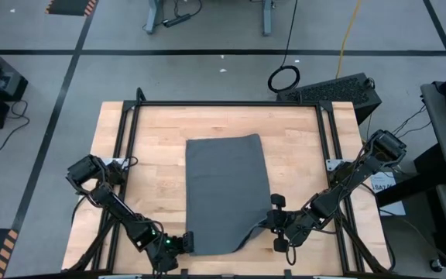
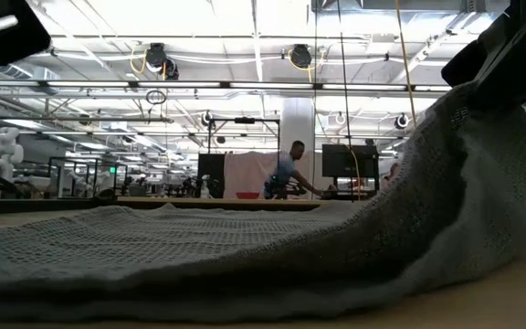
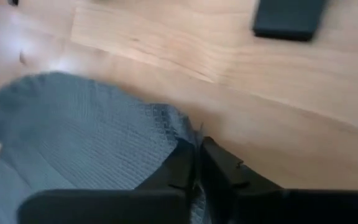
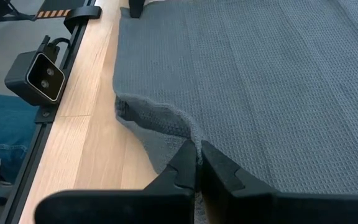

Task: Roll towel
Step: Fold the gray towel on the center of table

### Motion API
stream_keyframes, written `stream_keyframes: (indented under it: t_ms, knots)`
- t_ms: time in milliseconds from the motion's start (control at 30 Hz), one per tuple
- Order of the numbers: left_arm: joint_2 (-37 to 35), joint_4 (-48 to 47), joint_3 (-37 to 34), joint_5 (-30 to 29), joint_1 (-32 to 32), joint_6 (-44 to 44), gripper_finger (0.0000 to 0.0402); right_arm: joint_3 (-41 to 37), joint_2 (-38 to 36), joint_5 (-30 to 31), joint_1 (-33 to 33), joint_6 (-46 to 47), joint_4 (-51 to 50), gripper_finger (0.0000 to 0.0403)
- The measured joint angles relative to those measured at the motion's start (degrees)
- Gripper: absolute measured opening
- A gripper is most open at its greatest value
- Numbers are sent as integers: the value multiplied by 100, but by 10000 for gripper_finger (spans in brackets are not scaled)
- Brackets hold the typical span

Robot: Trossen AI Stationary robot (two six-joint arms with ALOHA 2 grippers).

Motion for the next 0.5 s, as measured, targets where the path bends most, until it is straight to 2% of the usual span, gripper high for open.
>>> stream_keyframes:
  t_ms: [67,267,500]
  knots:
    - [28,67,0,69,58,-314,11,0,0,0,0,0,2,2]
    - [-110,52,-3,29,128,-1387,9,0,0,0,0,183,13,2]
    - [-700,-530,-121,-1158,69,-3038,9,0,-33,-28,185,581,20,2]
